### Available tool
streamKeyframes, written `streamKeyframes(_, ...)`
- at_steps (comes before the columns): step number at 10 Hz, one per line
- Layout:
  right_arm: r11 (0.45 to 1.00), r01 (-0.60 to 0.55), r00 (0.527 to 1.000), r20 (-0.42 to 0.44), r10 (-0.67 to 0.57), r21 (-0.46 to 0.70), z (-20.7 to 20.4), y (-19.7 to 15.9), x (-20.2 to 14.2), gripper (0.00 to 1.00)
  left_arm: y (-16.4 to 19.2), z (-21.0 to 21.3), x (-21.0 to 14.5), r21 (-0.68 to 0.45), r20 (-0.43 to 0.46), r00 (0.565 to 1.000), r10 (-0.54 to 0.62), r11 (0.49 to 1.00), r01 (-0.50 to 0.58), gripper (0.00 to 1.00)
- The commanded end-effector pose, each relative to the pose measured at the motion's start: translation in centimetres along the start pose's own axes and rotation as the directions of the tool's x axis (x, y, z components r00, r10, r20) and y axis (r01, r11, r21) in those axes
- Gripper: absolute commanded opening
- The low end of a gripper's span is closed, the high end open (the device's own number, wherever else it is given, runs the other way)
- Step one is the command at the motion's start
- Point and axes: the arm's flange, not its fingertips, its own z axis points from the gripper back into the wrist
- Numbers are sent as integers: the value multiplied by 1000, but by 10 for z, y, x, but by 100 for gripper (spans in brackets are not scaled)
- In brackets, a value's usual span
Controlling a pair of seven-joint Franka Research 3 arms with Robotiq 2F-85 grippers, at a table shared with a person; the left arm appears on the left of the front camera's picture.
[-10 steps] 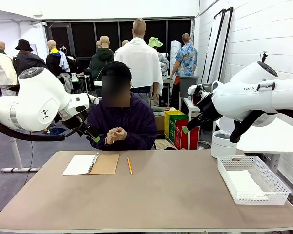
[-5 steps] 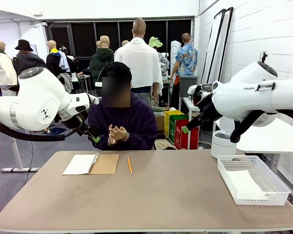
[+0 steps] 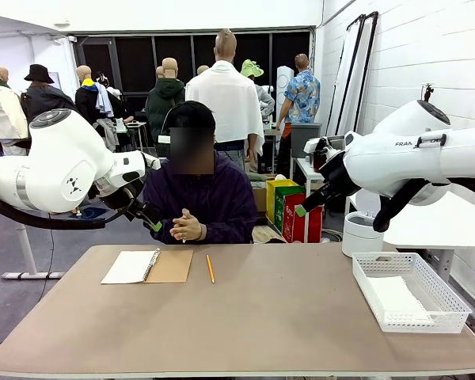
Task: Sort the paper based on its condition.
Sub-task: If a person hands you a paper, place it in the Organizing basket , and if it's crumpled, put it in the Trash can.
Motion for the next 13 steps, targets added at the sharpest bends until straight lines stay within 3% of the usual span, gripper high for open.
streamKeyframes(1, 1000, -2, 1000, -1, 2, -5, 0, 1, 0, 100, 1, 0, 0, -2, 0, 1000, 1, 1000, -1, 100)
streamKeyframes(13, 1000, -2, 1000, -1, 2, -5, 0, 1, 0, 100, 1, 0, 0, -2, 0, 1000, 1, 1000, -1, 100)
